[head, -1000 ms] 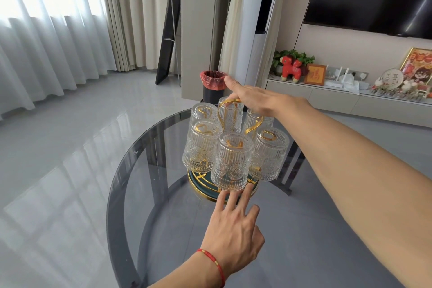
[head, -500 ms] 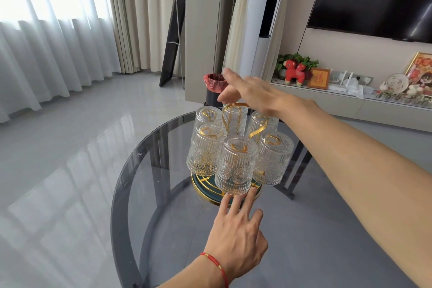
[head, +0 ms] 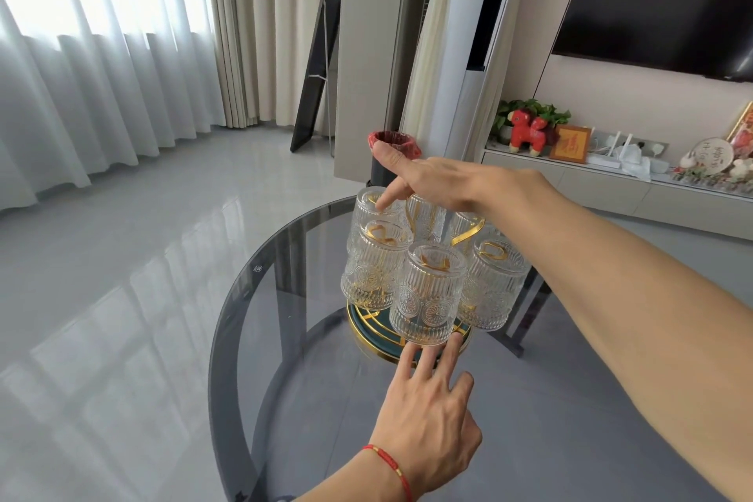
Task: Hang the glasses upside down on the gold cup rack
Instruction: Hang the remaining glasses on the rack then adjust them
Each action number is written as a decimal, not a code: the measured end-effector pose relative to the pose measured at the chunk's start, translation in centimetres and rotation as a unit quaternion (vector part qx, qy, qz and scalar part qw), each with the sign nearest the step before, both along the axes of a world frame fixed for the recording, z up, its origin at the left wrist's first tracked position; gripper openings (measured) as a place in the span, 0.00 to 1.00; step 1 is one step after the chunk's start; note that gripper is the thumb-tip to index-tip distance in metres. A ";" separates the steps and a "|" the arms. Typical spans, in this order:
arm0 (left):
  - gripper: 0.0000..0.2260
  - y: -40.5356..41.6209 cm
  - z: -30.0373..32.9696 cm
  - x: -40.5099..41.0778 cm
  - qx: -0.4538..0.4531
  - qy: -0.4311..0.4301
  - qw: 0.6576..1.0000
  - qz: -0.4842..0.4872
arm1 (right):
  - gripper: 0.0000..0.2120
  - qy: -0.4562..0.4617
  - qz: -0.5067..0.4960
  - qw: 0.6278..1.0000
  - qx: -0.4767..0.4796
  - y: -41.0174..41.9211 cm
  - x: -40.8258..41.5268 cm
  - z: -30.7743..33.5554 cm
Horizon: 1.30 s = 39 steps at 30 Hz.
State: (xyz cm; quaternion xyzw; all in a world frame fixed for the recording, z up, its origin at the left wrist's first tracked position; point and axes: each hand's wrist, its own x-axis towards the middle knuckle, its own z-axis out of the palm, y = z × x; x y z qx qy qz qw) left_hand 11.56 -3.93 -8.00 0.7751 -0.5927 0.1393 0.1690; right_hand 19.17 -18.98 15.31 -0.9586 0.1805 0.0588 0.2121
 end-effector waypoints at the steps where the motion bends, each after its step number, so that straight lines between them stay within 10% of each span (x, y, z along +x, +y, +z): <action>1: 0.14 0.0 0.0 0.0 -0.001 -0.001 1.000 0.001 | 0.52 0.005 -0.003 1.000 0.001 0.0 0.2 0.1; 39: 0.16 -0.1 -0.3 0.1 0.013 0.010 1.000 0.002 | 0.46 -0.012 0.039 0.999 -0.035 0.4 1.2 -0.6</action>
